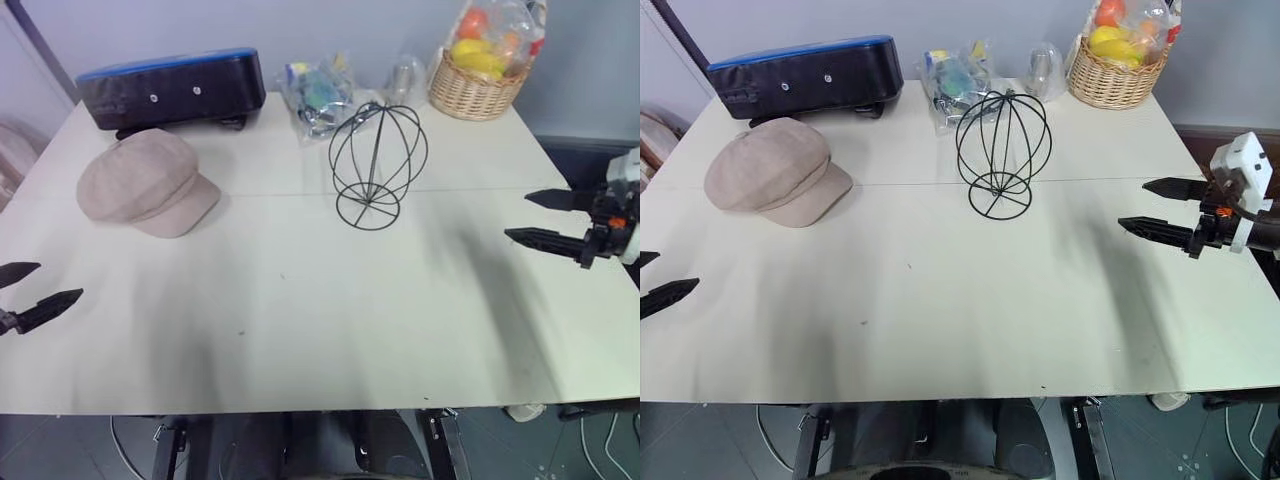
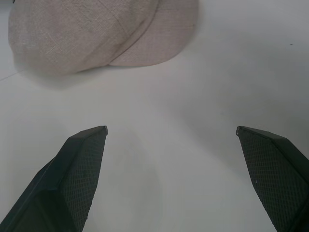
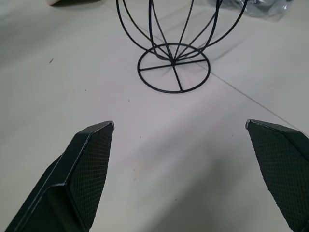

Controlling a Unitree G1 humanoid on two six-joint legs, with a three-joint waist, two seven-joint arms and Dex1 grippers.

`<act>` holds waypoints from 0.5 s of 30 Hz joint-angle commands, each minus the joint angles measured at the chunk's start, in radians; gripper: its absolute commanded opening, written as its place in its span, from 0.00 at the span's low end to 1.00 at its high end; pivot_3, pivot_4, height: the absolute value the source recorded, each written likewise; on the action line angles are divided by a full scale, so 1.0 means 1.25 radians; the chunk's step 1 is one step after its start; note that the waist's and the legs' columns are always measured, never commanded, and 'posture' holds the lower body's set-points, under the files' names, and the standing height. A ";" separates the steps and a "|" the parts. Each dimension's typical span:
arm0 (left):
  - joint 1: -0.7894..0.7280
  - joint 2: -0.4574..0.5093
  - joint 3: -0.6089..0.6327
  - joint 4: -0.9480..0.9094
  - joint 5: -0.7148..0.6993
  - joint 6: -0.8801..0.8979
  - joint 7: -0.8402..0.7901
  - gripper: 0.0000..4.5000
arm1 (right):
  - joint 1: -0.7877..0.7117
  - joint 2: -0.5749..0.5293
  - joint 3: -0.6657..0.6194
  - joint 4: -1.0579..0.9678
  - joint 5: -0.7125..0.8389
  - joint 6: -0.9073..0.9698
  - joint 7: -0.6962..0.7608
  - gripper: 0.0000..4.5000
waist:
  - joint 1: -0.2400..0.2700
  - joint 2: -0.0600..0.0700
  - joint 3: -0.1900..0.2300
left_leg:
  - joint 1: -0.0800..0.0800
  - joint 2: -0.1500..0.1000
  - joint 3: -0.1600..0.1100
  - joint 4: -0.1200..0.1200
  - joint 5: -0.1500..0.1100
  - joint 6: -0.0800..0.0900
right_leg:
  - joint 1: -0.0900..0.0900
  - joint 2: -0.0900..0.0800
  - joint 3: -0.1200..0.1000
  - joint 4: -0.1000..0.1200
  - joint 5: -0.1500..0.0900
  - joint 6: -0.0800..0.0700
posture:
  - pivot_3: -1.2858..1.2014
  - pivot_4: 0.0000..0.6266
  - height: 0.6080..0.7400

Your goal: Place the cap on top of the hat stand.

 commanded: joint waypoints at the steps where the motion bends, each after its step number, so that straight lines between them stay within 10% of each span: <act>1: 0.002 -0.004 0.031 -0.022 0.001 0.002 0.004 1.00 | -0.019 -0.009 -0.016 0.003 -0.001 -0.023 0.004 1.00 | 0.001 0.000 0.000 | 0.000 0.000 0.000 0.000 0.000 0.000 | 0.000 0.000 0.000 0.000 0.000 0.000 | 0.52 0.24 1.00; 15: -0.039 -0.007 -0.001 -0.054 0.005 0.016 0.024 1.00 | -0.003 -0.003 -0.009 0.034 -0.031 -0.065 -0.004 1.00 | 0.000 0.000 0.000 | 0.000 0.000 0.002 0.001 0.000 0.000 | 0.000 0.002 0.000 0.001 0.000 0.000 | 0.52 0.24 1.00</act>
